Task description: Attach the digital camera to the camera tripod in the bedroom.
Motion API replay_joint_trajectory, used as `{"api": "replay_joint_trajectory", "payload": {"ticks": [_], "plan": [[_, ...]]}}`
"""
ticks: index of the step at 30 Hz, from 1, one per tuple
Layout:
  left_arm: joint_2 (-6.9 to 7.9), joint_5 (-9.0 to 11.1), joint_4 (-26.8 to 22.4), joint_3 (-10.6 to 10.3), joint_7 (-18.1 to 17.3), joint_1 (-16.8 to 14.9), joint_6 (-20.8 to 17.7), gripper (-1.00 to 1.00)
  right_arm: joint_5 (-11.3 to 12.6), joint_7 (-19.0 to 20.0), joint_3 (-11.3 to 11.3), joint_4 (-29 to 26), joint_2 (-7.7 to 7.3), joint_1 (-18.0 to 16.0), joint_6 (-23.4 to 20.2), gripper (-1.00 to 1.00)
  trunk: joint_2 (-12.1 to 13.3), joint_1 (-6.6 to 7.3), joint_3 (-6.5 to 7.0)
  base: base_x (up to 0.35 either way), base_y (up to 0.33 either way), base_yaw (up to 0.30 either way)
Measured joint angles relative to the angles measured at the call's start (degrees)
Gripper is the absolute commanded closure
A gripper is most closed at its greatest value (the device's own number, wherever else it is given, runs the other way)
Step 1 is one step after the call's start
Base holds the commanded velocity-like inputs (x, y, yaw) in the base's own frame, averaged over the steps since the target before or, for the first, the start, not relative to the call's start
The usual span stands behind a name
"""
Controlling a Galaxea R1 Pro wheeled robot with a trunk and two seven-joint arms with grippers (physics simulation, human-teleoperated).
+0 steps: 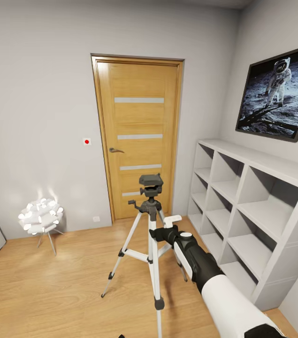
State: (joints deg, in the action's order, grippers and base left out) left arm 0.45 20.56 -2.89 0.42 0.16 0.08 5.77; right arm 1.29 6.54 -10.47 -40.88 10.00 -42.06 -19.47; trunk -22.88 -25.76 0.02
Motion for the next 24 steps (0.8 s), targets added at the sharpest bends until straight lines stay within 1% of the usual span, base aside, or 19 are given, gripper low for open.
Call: {"api": "replay_joint_trajectory", "payload": {"ticks": [5,16,17,24], "plan": [[0.0,-0.02,0.0,0.0,0.0,0.0,0.0,-1.0,0.14,0.02,0.05,1.71,0.0,-0.87,0.95,-1.0,0.0,0.0,0.0,0.0,0.0,0.0],[0.0,-0.03,0.0,0.0,0.0,0.0,0.0,-1.0,0.18,0.02,0.07,2.43,0.0,-1.16,1.79,-1.0,0.0,0.0,0.0,0.0,0.0,0.0],[0.0,-0.02,0.0,0.0,0.0,0.0,0.0,-1.0,0.18,0.02,0.08,2.45,0.0,-1.16,1.8,1.0,0.0,0.0,0.0,0.0,0.0,0.0],[0.0,-0.03,0.0,0.0,0.0,0.0,0.0,-1.0,-0.05,0.43,0.02,2.67,0.0,-1.17,1.86,1.0,0.01,0.0,-0.01,0.0,0.0,0.0]]}}
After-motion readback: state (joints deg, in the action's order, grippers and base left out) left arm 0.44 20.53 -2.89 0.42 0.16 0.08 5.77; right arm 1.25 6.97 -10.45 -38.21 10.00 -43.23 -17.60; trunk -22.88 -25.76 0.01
